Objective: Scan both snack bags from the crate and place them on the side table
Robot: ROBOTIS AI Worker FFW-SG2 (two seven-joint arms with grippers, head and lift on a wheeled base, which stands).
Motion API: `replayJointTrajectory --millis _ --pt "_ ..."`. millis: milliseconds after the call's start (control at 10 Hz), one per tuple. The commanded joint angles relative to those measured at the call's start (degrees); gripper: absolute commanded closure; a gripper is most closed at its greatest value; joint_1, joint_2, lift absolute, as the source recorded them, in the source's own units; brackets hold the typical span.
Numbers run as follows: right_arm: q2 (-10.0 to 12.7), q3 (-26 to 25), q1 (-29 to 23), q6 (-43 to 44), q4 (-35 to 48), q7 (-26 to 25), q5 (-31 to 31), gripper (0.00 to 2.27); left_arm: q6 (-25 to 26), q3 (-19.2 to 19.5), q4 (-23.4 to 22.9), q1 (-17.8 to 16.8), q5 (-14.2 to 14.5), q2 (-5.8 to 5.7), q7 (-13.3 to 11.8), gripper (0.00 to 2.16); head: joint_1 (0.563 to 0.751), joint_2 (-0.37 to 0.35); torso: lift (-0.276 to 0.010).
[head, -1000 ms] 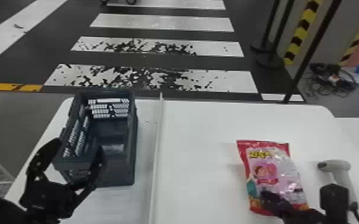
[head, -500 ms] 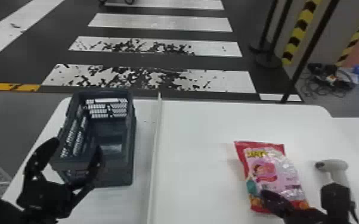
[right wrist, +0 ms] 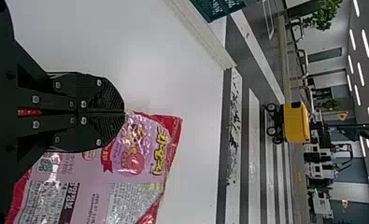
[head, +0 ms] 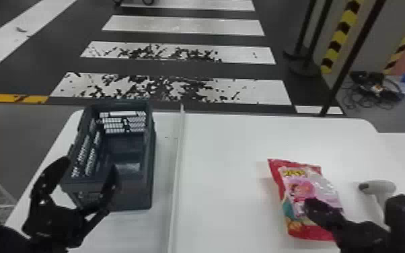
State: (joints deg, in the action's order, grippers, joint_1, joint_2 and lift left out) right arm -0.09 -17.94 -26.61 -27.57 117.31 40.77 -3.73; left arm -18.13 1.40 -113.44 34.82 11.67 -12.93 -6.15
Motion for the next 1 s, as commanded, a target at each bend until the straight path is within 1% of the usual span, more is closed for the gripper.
replayJointTrajectory --millis 0,100,300,500,700,800,900 --pt "0.1 -1.5 1.6 0.0 -0.3 -0.1 0.6 2.24 0.0 0.0 0.0 0.3 0.0 -0.08 0.0 0.08 0.695 -0.034 -0.098" --pt "0.1 -2.9 2.1 0.0 -0.4 -0.3 1.0 2.24 0.0 0.0 0.0 0.3 0.0 -0.08 0.0 0.08 0.695 -0.04 -0.098" --pt "0.1 -3.5 4.5 1.8 -2.7 -0.3 1.0 2.24 0.0 0.0 0.1 0.2 0.0 0.01 0.0 0.08 0.695 -0.071 -0.098" --pt "0.1 -3.7 9.0 1.8 -8.0 -0.7 -0.5 2.24 0.0 -0.3 0.1 0.1 0.0 0.01 0.0 0.08 0.695 -0.08 -0.098" --pt "0.1 -3.6 13.3 2.1 -15.3 -0.5 -3.3 2.24 0.0 -0.4 0.3 0.0 0.0 -0.08 0.0 0.08 0.695 -0.091 -0.098" --pt "0.1 -2.6 13.3 3.2 -16.3 -0.6 -3.6 2.24 0.0 -0.3 0.2 0.0 0.0 -0.08 0.0 0.08 0.695 -0.092 -0.098" --pt "0.1 -1.0 12.0 6.0 -16.1 -0.7 -3.6 2.24 0.0 -0.2 0.3 0.0 0.0 -0.08 0.0 0.08 0.695 -0.091 -0.098"
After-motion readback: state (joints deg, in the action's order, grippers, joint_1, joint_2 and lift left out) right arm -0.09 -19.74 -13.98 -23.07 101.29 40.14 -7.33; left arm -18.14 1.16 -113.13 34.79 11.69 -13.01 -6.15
